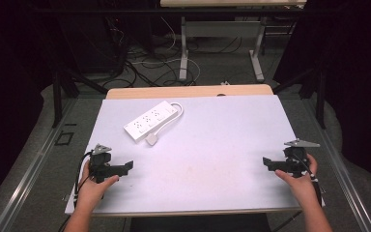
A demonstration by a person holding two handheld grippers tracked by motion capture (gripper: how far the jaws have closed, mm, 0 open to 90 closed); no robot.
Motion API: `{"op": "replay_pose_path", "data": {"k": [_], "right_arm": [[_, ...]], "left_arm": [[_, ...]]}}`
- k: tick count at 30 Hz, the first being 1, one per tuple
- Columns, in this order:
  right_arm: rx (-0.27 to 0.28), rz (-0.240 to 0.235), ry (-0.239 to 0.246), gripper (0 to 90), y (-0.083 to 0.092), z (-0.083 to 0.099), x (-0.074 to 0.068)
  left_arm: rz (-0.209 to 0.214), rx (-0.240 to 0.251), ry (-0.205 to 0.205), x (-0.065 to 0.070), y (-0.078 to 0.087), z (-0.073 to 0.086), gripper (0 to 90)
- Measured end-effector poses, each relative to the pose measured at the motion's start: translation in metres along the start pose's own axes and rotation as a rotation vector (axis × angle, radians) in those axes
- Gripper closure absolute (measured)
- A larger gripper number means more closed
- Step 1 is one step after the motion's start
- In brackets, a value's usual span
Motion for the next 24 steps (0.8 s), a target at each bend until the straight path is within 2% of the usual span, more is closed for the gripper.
{"op": "replay_pose_path", "data": {"k": [2,5,6,10,13,17,19,24], "right_arm": [[0.012,0.012,0.009,0.0,0.004,0.002,0.000],[0.000,0.026,0.033,0.2,0.008,0.009,0.000],[-0.004,0.046,0.038,0.3,0.008,0.011,0.000],[-0.008,0.032,0.046,0.3,0.007,0.013,-0.001],[-0.004,0.024,0.044,0.3,0.006,0.014,-0.003],[0.004,0.026,0.050,0.3,0.006,0.013,-0.005],[0.004,0.017,0.048,0.8,0.006,0.013,-0.007],[0.008,0.018,0.065,2.9,0.007,0.013,-0.013]], "left_arm": [[0.002,-0.011,-0.016,0.003,0.001,-0.001,0.6],[0.002,-0.002,-0.019,0.008,0.000,-0.005,0.6],[0.004,0.001,-0.018,0.009,0.000,-0.006,0.6],[0.007,0.004,-0.012,0.012,0.000,-0.007,0.7],[0.001,0.000,-0.031,0.014,-0.002,-0.008,0.6],[0.004,0.003,-0.039,0.016,-0.001,-0.009,0.7],[0.011,-0.013,-0.036,0.016,0.000,-0.008,1.0],[0.005,-0.006,-0.030,0.017,0.002,-0.010,1.8]]}}
Point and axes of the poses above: each handheld gripper's, and its own axes: y roughly backward along the jaws, z roughly out of its underside, x roughly to its right, the point moved 7 cm from there along -y, roughly forward along the jaws, and after that the axes turned 9 degrees about x, right-handed, at the moved point
